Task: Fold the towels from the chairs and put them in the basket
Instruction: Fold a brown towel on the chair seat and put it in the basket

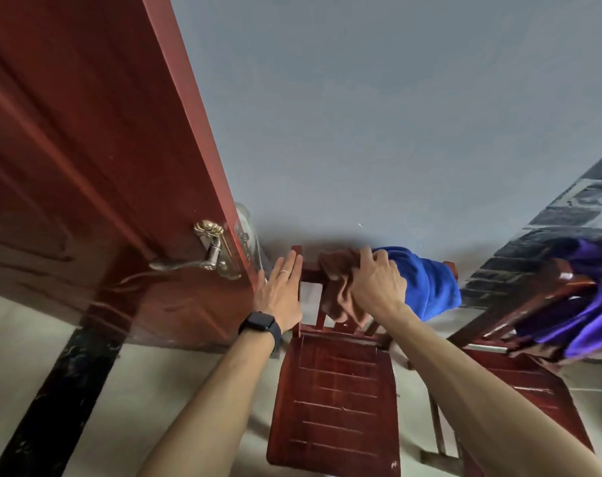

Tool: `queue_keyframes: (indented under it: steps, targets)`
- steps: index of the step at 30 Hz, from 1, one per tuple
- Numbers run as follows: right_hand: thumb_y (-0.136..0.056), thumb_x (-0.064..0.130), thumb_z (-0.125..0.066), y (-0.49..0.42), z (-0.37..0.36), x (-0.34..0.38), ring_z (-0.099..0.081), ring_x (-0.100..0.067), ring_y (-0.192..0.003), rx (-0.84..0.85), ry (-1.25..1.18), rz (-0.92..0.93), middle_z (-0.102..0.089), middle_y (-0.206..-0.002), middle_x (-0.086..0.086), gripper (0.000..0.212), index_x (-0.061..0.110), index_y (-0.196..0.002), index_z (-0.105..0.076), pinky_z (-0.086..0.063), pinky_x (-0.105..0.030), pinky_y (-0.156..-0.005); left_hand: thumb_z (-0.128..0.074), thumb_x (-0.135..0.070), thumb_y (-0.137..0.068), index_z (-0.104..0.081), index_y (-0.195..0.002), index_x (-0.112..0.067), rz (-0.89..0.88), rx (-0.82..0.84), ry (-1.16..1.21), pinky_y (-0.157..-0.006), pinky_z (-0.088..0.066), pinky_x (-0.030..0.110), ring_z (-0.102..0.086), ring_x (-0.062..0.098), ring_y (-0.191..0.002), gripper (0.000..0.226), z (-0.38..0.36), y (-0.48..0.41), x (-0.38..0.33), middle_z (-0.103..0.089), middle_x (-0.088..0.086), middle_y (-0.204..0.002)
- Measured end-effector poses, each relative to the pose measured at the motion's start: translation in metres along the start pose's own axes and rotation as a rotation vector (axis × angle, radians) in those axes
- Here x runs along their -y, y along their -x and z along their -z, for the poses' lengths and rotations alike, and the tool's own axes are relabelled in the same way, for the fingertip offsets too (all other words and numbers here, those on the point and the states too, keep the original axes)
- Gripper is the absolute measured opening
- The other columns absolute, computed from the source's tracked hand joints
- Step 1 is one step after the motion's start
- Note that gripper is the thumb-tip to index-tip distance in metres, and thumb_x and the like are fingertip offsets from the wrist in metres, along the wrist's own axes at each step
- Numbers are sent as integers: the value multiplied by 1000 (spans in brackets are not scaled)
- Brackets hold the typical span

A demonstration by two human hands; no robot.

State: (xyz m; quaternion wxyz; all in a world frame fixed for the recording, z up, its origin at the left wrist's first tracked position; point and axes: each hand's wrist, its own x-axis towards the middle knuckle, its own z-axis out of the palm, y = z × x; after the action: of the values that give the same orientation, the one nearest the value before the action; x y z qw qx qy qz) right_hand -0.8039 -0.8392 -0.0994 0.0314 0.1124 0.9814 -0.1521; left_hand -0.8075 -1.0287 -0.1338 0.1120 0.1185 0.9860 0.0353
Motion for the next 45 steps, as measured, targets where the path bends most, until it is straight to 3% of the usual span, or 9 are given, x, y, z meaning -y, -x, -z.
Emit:
queue_keyframes:
  steps: [3, 6, 12, 18, 22, 27, 31, 38, 45]
  targets:
    - [-96, 24, -47, 19, 39, 5, -56, -37, -95, -148, -230, -45, -52, -112, -10, 22, 15, -116, -47, -38, -38, -69, -52, -29, -92, -15, -157, -24, -23, 80, 152, -119, -24, 53, -14, 24, -152, 75, 18, -3, 4, -13, -3, -165]
    - [-95, 30, -58, 39, 91, 12, -55, -26, -87, -259, -468, -15, -55, -103, -3, 22, 19, -112, -52, -37, -32, -75, -55, -29, -89, -57, -127, -24, -61, 32, 618, -94, -48, 38, -59, 26, -117, 38, 51, 4, -2, -65, 2, -120]
    - [-88, 31, -73, 99, 156, 19, -68, -16, -88, -259, -772, 6, -68, -100, 9, 22, 33, -105, -60, -54, -31, -78, -64, -35, -90, -69, -110, -39, -252, -57, 1396, -94, -44, 25, -61, 8, -112, 21, 140, 52, -20, -69, -13, -115]
    - [-85, 3, -74, 154, 145, 18, -67, -4, -82, -179, -1036, 58, -73, -92, 12, 30, 23, -106, -67, -51, -15, -73, -60, -78, -76, -56, -123, -62, -303, 192, 1337, -108, -43, 43, -58, 16, -124, 50, 148, 82, -38, -62, -12, -133]
    - [-86, 2, -72, 168, 128, 6, -70, -12, -101, 37, -1316, -49, -74, -109, 6, 41, 21, -122, -64, -56, -32, -84, -57, -59, -92, -54, -107, -72, -245, 144, 1354, -102, -42, 29, -52, 8, -118, 20, 137, 100, -53, -59, -21, -116]
    - [-87, 29, -77, 177, 100, -21, -63, -20, -95, 255, -1453, -432, -69, -100, -2, 24, 13, -106, -74, -56, -34, -71, -44, -77, -86, -51, -135, -50, -181, 164, 1199, -109, -37, 31, -51, 11, -123, 56, 110, 106, -64, -55, -18, -130]
    - [-89, 35, -74, 190, 75, -47, -65, -18, -89, 370, -1340, -511, -69, -102, 0, 19, 27, -107, -76, -58, -32, -74, -56, -49, -96, -67, -116, -28, -195, 104, 1061, -73, -45, 7, -62, -4, -89, 31, 85, 115, -74, -70, -13, -100]
    - [-98, 28, -60, 193, 48, -87, -56, -13, -62, 53, -1154, -418, -61, -80, -1, 18, 25, -109, -75, -51, -24, -54, -44, -44, -100, -60, -73, -11, -57, -35, 668, -77, -50, 38, -64, 20, -73, 46, 41, 126, -62, -67, 2, -66]
    - [-95, 31, -68, 191, 49, -89, -70, -26, -100, 101, -1338, -327, -70, -108, -1, 28, 4, -105, -69, -57, -38, -85, -46, -35, -103, -64, -99, -23, 117, 39, 1284, -92, -55, 38, -69, 22, -102, 22, 56, 130, -81, -72, 4, -105]
